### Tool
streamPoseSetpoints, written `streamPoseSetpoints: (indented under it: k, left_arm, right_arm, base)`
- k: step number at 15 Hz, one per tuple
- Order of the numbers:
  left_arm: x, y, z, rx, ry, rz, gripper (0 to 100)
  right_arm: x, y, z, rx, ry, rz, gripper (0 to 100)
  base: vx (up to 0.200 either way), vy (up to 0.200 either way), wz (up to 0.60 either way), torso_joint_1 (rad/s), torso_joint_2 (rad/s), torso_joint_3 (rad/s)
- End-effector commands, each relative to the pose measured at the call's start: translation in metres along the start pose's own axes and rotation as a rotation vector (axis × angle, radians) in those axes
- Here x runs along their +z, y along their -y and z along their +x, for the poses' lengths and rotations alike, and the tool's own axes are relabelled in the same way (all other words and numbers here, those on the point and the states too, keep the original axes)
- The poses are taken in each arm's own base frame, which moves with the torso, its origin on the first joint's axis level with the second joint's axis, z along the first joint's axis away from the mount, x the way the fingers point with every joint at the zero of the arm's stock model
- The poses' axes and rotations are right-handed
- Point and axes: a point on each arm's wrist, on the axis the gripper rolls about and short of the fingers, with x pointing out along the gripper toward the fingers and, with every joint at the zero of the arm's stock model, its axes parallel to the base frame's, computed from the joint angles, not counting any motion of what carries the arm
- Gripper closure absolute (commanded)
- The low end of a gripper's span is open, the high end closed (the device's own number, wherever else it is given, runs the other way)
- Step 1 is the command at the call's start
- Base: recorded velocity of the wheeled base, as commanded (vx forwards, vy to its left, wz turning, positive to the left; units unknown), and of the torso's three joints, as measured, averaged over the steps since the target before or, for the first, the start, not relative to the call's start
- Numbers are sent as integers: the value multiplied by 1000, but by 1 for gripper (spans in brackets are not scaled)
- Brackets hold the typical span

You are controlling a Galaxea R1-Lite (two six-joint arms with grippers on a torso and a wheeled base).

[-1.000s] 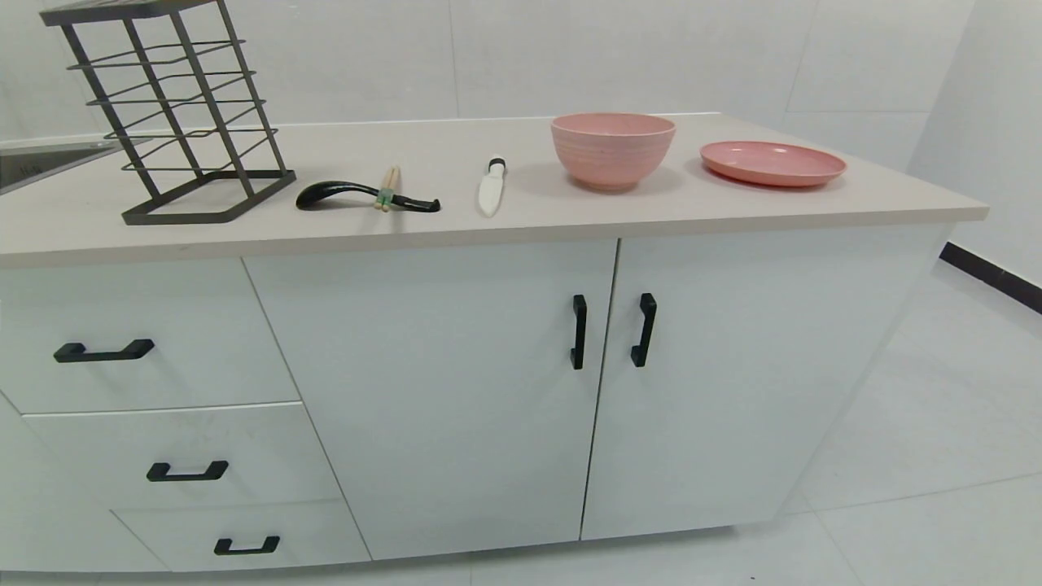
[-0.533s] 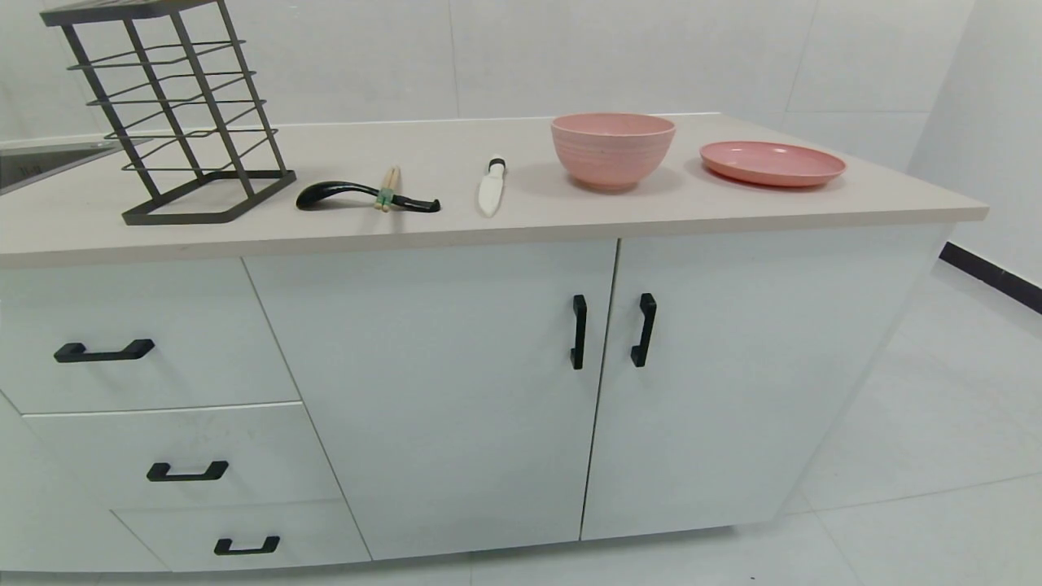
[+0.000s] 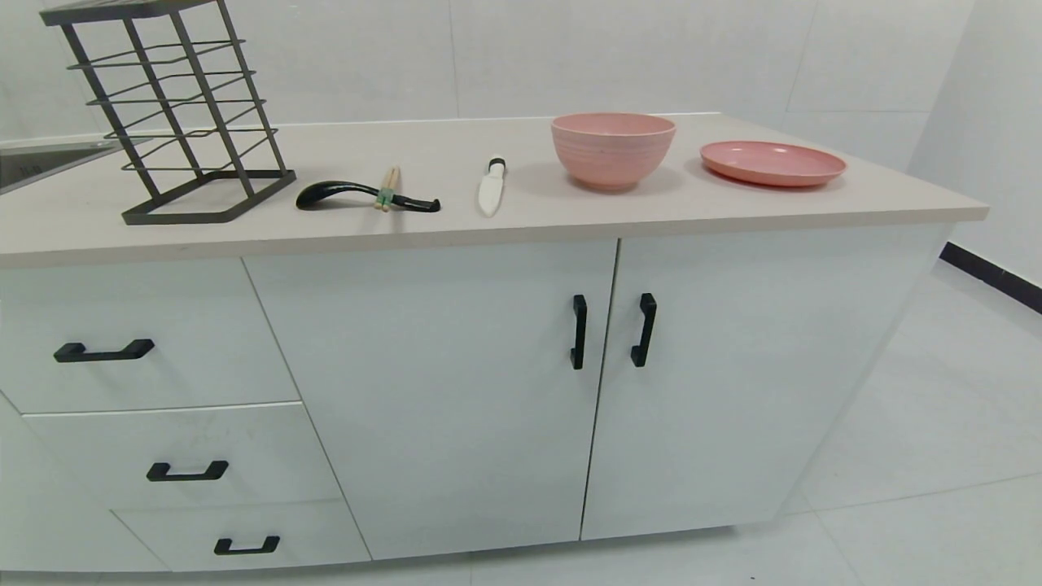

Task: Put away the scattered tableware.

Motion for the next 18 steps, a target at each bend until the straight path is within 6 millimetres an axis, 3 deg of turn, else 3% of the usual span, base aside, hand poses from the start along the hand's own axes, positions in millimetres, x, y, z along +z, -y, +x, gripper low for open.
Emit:
streamPoseSetpoints:
  k: [1,7,13,18]
  left_arm:
    - [0,0,0,0,0,0,0]
    - [0,0,0,-13,0,3,0]
    - [0,0,0,-15,-1,0,0]
    - [0,0,0,-13,-1,-5,0]
  right_arm:
    - [3,18,45,71,-105,49,0]
    - [-11,46,134,185,-160,39,0]
    - [-21,41,158,273,-195,44,0]
    - [-39,32,194,388,-203,30,0]
  base:
    - [0,0,0,0,0,0]
    - [0,0,0,0,0,0]
    - [0,0,0,0,0,0]
    - [-200,0,0,5,4,1]
